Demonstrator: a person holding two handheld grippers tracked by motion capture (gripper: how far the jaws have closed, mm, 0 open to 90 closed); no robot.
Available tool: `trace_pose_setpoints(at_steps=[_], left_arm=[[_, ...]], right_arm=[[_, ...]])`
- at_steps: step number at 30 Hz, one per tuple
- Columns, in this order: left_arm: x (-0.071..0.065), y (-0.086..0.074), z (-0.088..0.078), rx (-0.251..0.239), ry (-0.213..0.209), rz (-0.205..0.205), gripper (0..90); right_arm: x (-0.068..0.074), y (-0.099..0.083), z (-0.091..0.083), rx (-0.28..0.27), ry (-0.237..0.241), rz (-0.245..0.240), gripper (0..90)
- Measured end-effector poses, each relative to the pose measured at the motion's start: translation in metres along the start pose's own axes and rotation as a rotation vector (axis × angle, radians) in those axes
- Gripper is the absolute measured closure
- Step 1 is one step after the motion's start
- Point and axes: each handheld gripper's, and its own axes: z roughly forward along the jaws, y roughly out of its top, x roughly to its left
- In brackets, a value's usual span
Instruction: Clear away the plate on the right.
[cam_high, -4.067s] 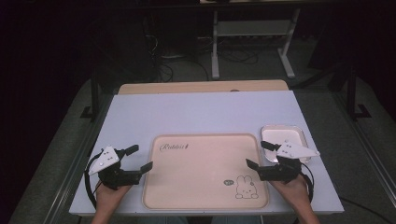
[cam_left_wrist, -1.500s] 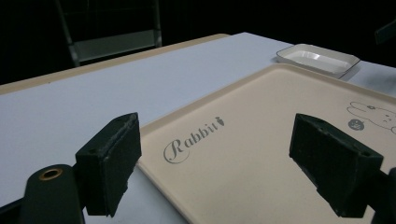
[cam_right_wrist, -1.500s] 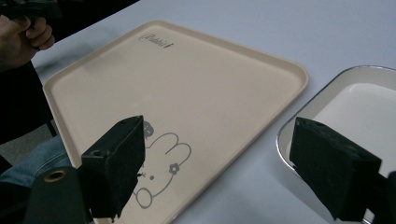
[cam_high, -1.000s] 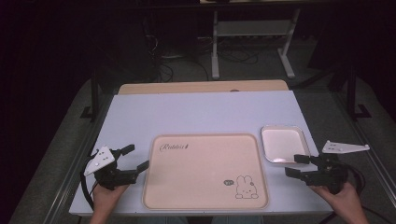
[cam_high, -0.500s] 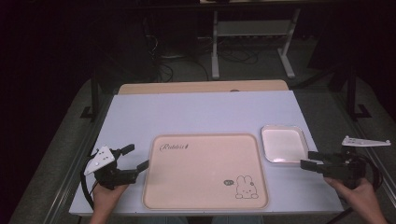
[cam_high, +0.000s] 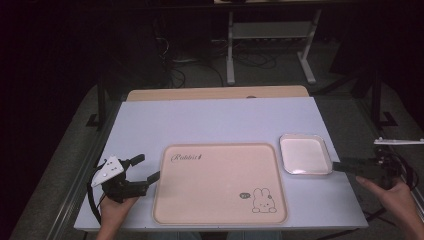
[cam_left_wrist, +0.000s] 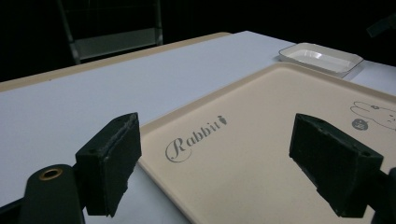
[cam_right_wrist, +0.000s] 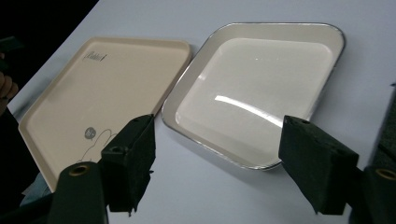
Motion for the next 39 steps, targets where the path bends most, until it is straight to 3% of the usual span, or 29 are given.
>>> trace_pose_setpoints(at_steps=[13,18,25,30,32,39], left_arm=[[0.001,0.000,0.000,0.003,0.002,-0.001,16.2],[0.001,0.000,-0.001,-0.001,0.004,0.002,16.2],[0.001,0.000,0.000,0.006,0.002,0.001,16.2],[0.001,-0.001,0.001,0.010,0.000,0.002,16.2],[0.001,0.000,0.001,0.005,-0.002,0.000,16.2],[0.001,0.000,0.000,0.007,-0.003,0.000,16.2]], right_arm=[[-0.032,0.032,0.000,0.023,-0.051,0.102,31.0],[-0.045,0.038,-0.001,-0.003,-0.016,0.162,35.2],[-0.056,0.042,0.009,0.020,-0.032,0.198,38.6],[-0.063,0.047,0.020,0.079,-0.025,0.263,45.3],[-0.066,0.050,0.027,0.138,-0.055,0.283,46.7],[-0.068,0.048,0.037,0.166,-0.058,0.309,53.1]])
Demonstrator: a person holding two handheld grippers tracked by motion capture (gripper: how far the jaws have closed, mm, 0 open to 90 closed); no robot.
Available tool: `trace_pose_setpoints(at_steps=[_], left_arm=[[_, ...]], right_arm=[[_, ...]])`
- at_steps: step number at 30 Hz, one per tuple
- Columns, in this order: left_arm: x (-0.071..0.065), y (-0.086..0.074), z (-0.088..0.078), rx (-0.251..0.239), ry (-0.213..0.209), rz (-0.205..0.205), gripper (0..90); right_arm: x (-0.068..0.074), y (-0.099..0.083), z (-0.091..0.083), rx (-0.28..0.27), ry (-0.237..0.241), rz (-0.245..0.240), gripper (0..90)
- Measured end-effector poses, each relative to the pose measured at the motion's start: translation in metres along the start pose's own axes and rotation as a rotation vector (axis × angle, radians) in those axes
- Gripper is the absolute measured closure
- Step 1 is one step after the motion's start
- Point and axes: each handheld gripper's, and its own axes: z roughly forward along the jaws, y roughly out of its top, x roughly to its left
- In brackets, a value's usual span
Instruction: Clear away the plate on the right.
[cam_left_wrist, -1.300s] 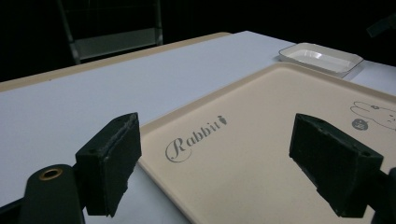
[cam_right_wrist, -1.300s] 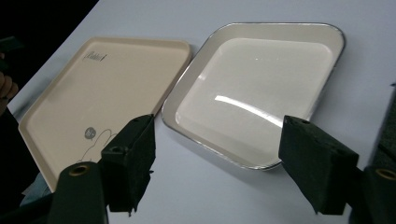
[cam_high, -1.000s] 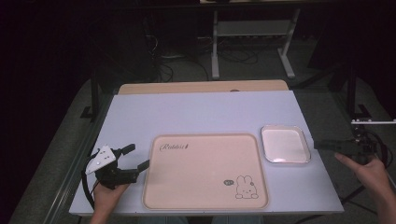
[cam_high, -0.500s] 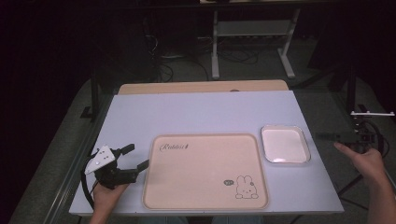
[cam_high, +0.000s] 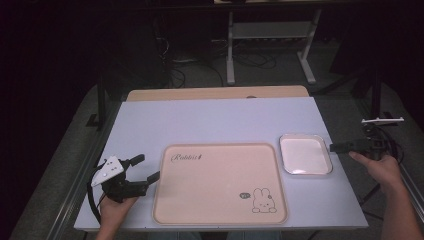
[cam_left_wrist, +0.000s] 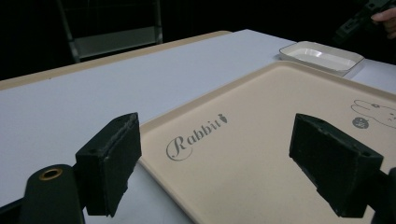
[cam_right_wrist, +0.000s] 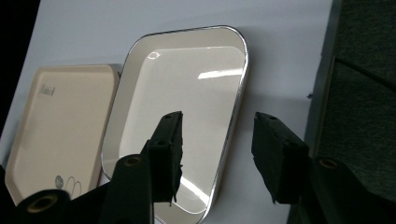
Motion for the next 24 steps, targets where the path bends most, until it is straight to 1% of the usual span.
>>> trace_pose_setpoints(at_steps=[2,4,6,9,11,12,15,17,19,23,24], left_arm=[[0.000,0.000,0.000,-0.001,0.000,-0.001,16.2],[-0.001,0.000,0.000,0.000,0.001,-0.001,16.2],[-0.001,0.000,0.001,-0.001,0.002,-0.001,16.2],[-0.001,0.000,0.001,0.002,0.000,-0.002,16.3],[0.000,0.000,0.002,0.003,0.000,-0.001,16.2],[0.000,0.000,0.002,0.003,-0.001,-0.002,16.2],[0.000,0.000,0.001,-0.002,-0.004,-0.005,16.2],[0.000,0.000,0.001,-0.002,-0.002,-0.006,16.3],[0.000,0.000,0.001,-0.002,-0.001,-0.007,16.3],[0.001,-0.001,0.000,-0.002,0.001,-0.013,16.3],[0.001,-0.001,0.000,-0.001,0.002,-0.012,16.3]], right_arm=[[-0.001,-0.001,0.002,0.007,-0.004,0.011,55.9],[-0.003,-0.003,0.004,0.010,0.002,0.019,58.3],[-0.004,-0.003,0.005,0.022,-0.010,0.026,61.0],[-0.005,-0.003,0.006,0.020,-0.006,0.036,61.9],[-0.005,-0.003,0.007,0.039,-0.008,0.048,63.5],[-0.005,-0.003,0.007,0.039,-0.008,0.048,63.5],[-0.003,-0.002,0.011,0.057,-0.020,0.040,65.4],[-0.002,-0.001,0.013,0.059,-0.027,0.043,66.7],[-0.001,-0.001,0.016,0.074,-0.036,0.042,68.0],[-0.001,0.000,0.018,0.080,-0.048,0.051,70.1],[-0.002,0.000,0.018,0.078,-0.054,0.065,72.0]])
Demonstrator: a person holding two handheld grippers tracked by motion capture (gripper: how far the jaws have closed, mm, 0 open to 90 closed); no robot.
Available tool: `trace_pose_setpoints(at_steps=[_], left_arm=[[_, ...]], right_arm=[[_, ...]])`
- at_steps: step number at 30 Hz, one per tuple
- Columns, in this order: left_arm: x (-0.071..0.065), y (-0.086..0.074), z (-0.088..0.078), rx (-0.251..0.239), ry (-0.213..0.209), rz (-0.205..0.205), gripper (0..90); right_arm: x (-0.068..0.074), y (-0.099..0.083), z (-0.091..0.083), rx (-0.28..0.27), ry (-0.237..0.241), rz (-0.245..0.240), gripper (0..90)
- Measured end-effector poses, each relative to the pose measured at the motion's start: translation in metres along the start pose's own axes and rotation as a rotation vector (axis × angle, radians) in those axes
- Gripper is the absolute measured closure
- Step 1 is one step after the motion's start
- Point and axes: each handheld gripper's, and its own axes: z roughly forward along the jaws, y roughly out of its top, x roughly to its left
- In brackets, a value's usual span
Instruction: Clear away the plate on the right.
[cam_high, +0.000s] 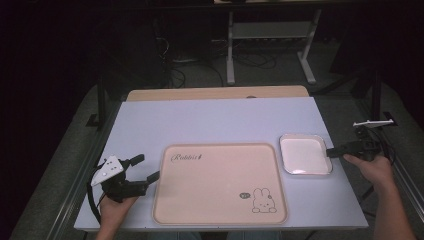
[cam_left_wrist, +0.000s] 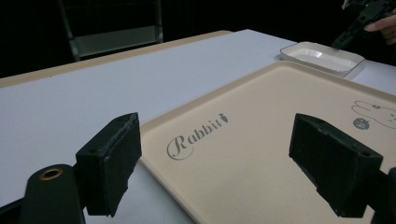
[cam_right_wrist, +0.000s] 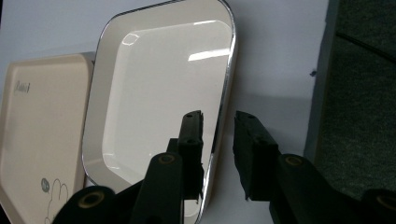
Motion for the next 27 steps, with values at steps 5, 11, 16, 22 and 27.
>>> trace_pose_setpoints(at_steps=[5,11,16,22,27], left_arm=[[0.000,0.001,0.000,-0.006,-0.003,-0.004,16.3],[0.000,0.000,-0.001,-0.001,-0.002,-0.002,16.3],[0.000,0.000,0.000,-0.001,-0.002,-0.002,16.3],[0.000,0.000,-0.001,-0.001,0.002,0.001,16.3],[0.000,0.000,-0.001,0.000,0.001,0.002,16.4]], right_arm=[[0.000,0.001,0.001,-0.003,-0.013,0.014,72.1],[0.002,0.001,0.006,0.015,-0.013,0.010,77.8],[0.002,0.002,0.008,0.029,-0.017,0.013,81.5],[0.001,0.002,0.011,0.037,-0.015,0.025,82.3],[0.000,0.001,0.012,0.037,-0.009,0.070,82.8]])
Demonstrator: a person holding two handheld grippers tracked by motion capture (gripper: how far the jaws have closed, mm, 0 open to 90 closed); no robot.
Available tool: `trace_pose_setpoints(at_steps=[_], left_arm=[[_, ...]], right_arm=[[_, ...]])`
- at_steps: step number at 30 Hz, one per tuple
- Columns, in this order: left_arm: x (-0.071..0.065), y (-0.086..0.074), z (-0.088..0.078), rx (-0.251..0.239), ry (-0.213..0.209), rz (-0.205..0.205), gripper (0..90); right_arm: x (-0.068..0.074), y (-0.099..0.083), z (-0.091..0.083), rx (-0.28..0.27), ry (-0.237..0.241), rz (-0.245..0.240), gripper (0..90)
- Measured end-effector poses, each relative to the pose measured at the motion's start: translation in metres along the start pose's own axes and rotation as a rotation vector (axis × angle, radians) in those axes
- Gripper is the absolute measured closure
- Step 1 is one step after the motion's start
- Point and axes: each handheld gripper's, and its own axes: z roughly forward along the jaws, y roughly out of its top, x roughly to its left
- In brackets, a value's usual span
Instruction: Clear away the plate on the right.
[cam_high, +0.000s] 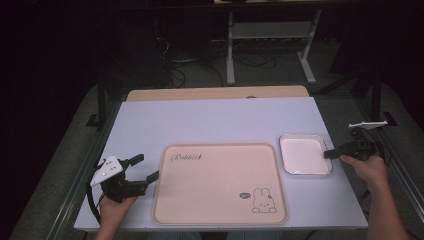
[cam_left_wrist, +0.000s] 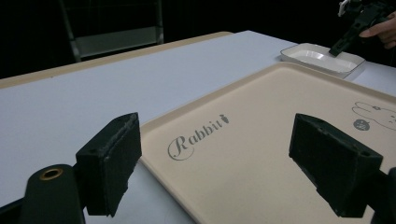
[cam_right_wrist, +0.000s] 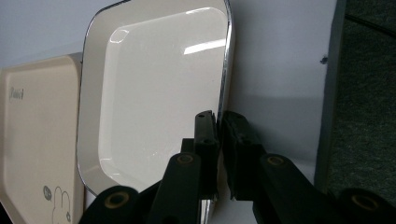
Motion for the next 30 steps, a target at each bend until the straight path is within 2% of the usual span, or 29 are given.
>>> trace_pose_setpoints(at_steps=[9,11,13,19,23,30], left_arm=[[-0.001,0.000,0.001,0.001,-0.005,0.006,16.4],[-0.002,0.000,0.002,0.006,-0.004,0.008,16.4],[-0.003,0.001,0.002,0.004,-0.006,0.011,16.4],[-0.001,0.000,0.001,0.003,-0.005,0.008,16.4],[-0.002,0.001,0.001,0.003,-0.003,0.011,16.4],[-0.001,0.001,0.001,0.003,-0.004,0.010,16.4]], right_arm=[[0.002,-0.001,0.001,-0.009,-0.021,0.031,83.9],[0.004,-0.001,0.001,-0.007,-0.042,0.051,86.1],[0.005,-0.001,0.002,-0.008,-0.058,0.053,87.2],[0.006,-0.002,0.002,-0.016,-0.065,0.057,87.8],[0.003,-0.005,0.002,-0.049,-0.041,0.056,88.2],[0.002,-0.011,0.000,-0.070,-0.003,0.051,88.3]])
